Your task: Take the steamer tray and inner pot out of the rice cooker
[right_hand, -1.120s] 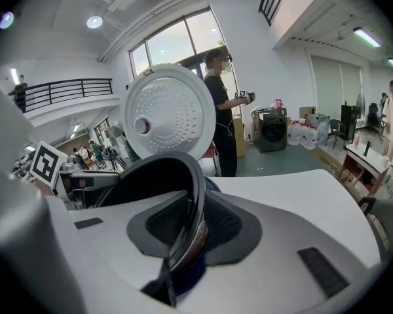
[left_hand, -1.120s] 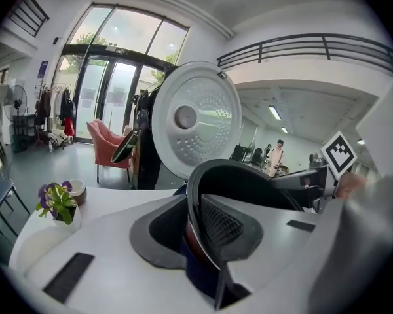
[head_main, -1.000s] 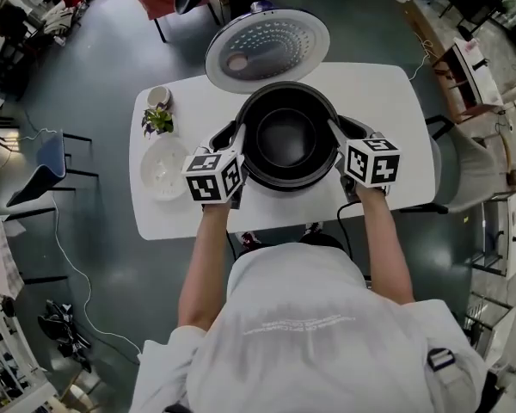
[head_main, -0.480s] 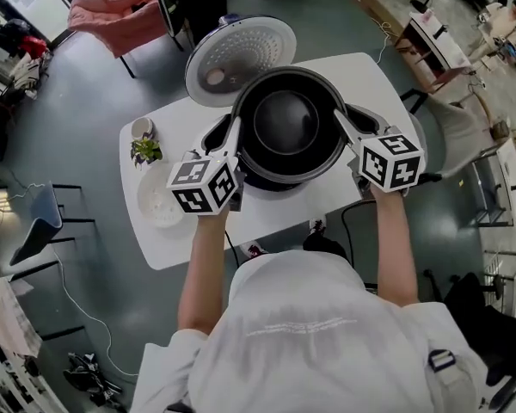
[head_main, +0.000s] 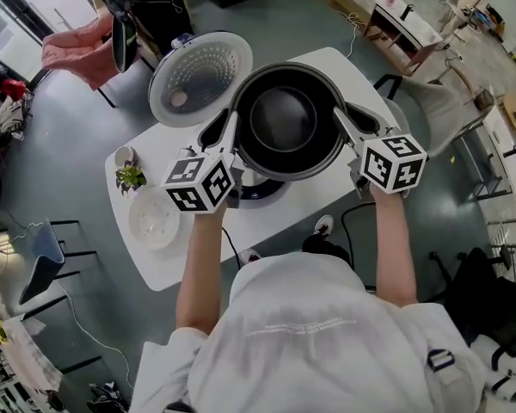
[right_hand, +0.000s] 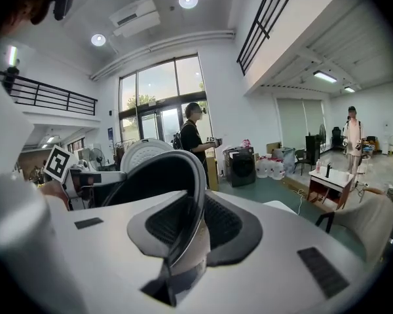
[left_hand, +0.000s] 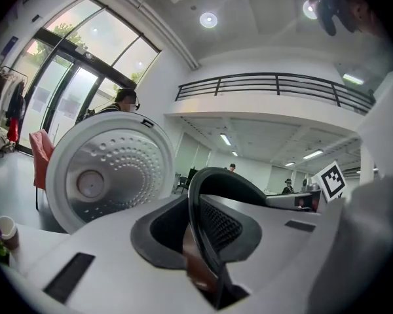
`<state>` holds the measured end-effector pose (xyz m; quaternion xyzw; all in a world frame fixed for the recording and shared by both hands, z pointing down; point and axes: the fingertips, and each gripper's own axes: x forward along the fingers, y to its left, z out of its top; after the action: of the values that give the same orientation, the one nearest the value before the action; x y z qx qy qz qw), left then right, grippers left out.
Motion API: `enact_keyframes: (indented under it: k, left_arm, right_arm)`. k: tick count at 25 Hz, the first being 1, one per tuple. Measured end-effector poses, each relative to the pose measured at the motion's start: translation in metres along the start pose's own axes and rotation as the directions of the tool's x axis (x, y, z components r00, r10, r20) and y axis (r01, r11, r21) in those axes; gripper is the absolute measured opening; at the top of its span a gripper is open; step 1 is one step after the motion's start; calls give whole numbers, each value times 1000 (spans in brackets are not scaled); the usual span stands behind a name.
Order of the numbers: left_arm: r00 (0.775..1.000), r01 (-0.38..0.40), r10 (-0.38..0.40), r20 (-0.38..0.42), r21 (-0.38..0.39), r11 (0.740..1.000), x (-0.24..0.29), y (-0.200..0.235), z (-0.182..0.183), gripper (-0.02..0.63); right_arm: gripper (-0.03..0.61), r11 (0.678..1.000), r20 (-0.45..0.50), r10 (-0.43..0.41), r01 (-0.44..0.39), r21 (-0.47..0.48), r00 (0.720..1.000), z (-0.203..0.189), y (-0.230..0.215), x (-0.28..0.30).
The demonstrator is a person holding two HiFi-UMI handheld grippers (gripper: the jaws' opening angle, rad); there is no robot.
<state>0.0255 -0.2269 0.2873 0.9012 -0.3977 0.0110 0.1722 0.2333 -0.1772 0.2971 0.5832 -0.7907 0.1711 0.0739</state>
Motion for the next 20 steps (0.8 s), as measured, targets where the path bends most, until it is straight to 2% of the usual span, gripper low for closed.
enact_keyframes:
  k: [6, 10, 16, 20]
  left_arm:
    - [999, 51, -51, -3, 6, 999, 35, -42, -3, 59]
    - [997, 74, -73, -38, 18, 997, 66, -68, -16, 59]
    - [995, 73, -72, -74, 6, 997, 107, -117, -31, 57]
    - [994, 43, -44, -103, -10, 999, 133, -133, -48, 57]
  right_arm:
    - [96, 999, 24, -43, 42, 33, 999, -1, -49, -22]
    - [98, 996, 25, -65, 64, 56, 998, -12, -88, -34]
    - [97, 994, 7, -58, 57, 89, 998, -21, -152, -52]
    - [97, 995, -24, -25, 28, 101, 999, -31, -188, -49]
